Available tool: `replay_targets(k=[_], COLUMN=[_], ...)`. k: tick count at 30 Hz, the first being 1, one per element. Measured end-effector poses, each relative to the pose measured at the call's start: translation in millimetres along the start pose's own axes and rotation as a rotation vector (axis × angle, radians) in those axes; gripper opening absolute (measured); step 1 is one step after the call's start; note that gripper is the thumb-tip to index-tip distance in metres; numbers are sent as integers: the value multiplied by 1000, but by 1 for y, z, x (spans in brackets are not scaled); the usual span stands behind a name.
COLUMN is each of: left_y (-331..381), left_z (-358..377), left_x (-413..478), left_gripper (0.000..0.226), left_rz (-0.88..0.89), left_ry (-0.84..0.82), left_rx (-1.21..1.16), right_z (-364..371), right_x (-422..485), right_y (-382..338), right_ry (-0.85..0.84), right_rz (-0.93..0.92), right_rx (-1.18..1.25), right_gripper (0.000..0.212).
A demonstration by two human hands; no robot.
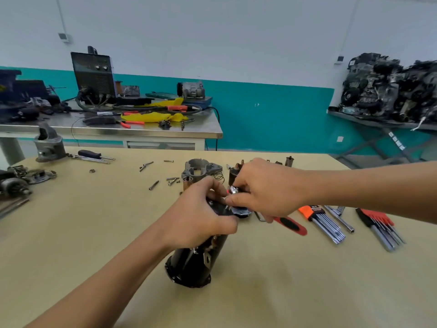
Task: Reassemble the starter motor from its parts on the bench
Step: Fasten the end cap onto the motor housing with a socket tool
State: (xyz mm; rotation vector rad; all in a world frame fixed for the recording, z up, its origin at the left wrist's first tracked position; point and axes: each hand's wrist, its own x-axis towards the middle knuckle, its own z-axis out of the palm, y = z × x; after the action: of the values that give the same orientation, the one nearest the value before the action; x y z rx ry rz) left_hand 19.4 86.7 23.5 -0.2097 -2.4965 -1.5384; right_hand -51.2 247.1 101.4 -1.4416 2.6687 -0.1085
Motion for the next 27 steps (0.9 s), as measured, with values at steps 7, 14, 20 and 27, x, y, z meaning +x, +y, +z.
replay_targets(k=[7, 14, 20, 27], left_y=[1, -10, -13, -7], left_z=[8, -22, -23, -14], left_x=[-6, -9, -11, -15], left_gripper=[50, 70, 74, 63], left_rz=[48, 119, 128, 162], left_ry=[-2, -237, -218, -193], left_rx=[24, -82, -115, -96], right_z=[3, 1, 6, 16], right_x=[-7, -8, -4, -21], right_y=[-2, 18, 15, 15], right_ry=[-91, 201, 168, 240], right_rz=[178, -624, -456, -344], right_rx=[166, -405, -261, -133], right_gripper=[40, 28, 31, 36])
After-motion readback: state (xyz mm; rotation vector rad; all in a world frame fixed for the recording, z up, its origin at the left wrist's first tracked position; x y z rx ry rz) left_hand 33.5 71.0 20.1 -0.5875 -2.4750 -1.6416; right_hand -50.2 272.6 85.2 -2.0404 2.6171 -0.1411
